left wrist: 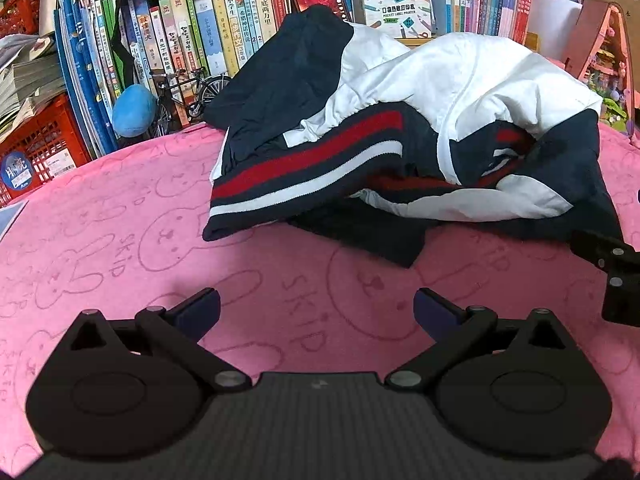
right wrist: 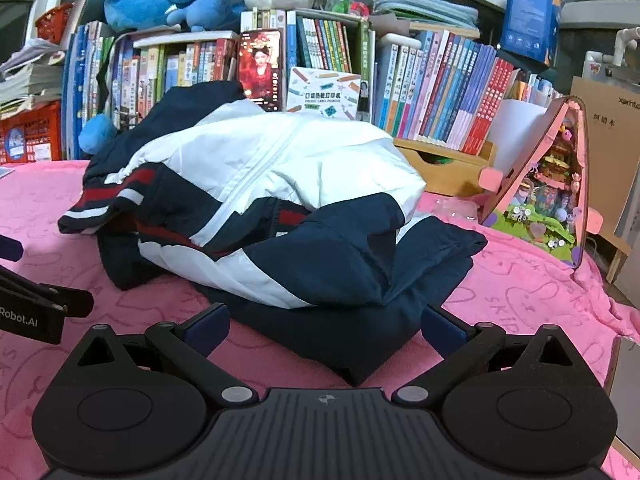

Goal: Fold clothes
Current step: 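Approach the crumpled navy-and-white jacket with both grippers open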

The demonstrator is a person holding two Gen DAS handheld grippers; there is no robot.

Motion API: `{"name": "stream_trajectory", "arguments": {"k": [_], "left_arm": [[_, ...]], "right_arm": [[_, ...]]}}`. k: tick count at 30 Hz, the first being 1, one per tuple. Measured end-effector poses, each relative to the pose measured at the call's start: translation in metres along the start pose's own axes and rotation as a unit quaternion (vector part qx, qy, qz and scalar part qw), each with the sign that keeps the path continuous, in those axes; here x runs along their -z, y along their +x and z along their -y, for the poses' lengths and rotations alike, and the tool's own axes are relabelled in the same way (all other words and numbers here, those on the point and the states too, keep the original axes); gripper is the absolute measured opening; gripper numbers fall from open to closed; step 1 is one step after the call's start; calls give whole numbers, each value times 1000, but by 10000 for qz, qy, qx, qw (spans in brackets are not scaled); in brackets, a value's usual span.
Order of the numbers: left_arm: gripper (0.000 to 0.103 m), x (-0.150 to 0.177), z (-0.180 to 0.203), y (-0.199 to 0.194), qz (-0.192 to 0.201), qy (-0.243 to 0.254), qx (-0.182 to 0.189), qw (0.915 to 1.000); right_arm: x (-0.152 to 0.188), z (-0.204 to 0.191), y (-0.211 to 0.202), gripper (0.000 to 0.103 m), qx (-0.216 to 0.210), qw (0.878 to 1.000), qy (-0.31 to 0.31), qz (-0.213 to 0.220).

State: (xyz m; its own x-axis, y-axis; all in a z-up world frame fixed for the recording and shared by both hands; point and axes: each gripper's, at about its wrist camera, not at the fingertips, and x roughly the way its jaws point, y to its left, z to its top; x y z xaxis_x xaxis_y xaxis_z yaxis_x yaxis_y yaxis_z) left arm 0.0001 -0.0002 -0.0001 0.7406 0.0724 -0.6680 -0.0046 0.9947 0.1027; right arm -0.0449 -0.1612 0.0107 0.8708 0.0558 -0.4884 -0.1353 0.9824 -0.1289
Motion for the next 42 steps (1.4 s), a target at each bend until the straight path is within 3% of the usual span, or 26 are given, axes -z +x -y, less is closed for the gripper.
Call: {"name": "stream_trajectory", "arguments": {"k": [6,10,14,18,25,33,42], "left_arm": [[103,-13,12,10,46,395,-92,9992],[103,-33,1,13,250,176,139,9994],[103,-40,-13,19,72,-162,359,9992],[103,-36,-15,26,-49,-136,560,9983],[103,-39,-15,23,144,-26,459,9988],[103,-39,-18,21,127,-80,411,9990],[103,-39,-22,19,112,-55,431,9990]], "right_arm": [[-14,-2,6,103,-32,9996,-279,-84],[-25,2,18,103,20,9996,-287,24],[-19,7,26,103,-13,9998,-8,189],[-12,4,28,103,96,9991,7,418],[-10,-3,31,103,136,9992,-156,334],[-9,-11,36,103,408,9986,-324,50],[-7,-14,30,103,668,9971,-352,72]]}}
